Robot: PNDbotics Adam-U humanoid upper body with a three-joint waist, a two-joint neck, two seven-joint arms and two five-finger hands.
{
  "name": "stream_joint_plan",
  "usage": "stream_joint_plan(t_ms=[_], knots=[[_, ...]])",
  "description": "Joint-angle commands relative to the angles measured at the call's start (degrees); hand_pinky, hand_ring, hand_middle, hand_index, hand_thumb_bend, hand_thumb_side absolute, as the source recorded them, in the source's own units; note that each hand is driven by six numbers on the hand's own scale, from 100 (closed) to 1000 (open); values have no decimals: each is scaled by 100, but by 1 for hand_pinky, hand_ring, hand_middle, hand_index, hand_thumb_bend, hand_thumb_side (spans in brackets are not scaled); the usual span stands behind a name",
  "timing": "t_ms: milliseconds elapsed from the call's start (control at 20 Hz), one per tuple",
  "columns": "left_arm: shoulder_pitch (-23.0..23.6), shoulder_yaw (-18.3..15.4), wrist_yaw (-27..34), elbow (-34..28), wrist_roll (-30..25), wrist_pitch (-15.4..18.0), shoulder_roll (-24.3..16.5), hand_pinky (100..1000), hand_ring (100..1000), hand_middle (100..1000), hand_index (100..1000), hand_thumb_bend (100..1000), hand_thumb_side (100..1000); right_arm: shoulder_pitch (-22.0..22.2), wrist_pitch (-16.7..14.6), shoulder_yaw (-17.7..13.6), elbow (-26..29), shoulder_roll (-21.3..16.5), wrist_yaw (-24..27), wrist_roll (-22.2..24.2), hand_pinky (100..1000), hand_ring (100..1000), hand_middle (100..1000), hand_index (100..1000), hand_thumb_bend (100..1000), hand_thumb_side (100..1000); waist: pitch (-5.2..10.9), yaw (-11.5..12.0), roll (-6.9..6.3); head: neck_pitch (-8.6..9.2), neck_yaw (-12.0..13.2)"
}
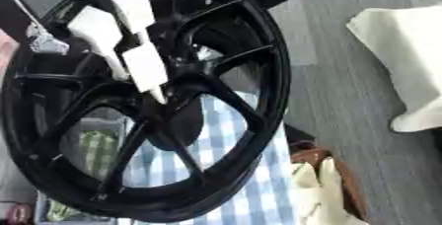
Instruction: Pull the pin out of the wheel hub.
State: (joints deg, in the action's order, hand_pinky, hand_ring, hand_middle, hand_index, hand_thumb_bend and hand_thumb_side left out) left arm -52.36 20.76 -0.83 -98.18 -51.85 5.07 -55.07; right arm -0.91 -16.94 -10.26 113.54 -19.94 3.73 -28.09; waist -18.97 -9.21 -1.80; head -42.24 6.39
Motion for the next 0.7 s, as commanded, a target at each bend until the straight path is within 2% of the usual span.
stream_joint_plan(t_ms=[50,700], knots=[[-42,-289,129,-210,86,-72,-253,607,366,362,469,100,131,-5,-8,-67,105,-90,16,-24,825,706,718,690,100,480,153,10,22,-29,-23],[-60,-1012,302,-407,765,-108,-421,607,361,358,466,100,114,-1,-34,-93,105,-134,12,-23,826,706,719,690,100,478,190,98,13,-16,-41]])
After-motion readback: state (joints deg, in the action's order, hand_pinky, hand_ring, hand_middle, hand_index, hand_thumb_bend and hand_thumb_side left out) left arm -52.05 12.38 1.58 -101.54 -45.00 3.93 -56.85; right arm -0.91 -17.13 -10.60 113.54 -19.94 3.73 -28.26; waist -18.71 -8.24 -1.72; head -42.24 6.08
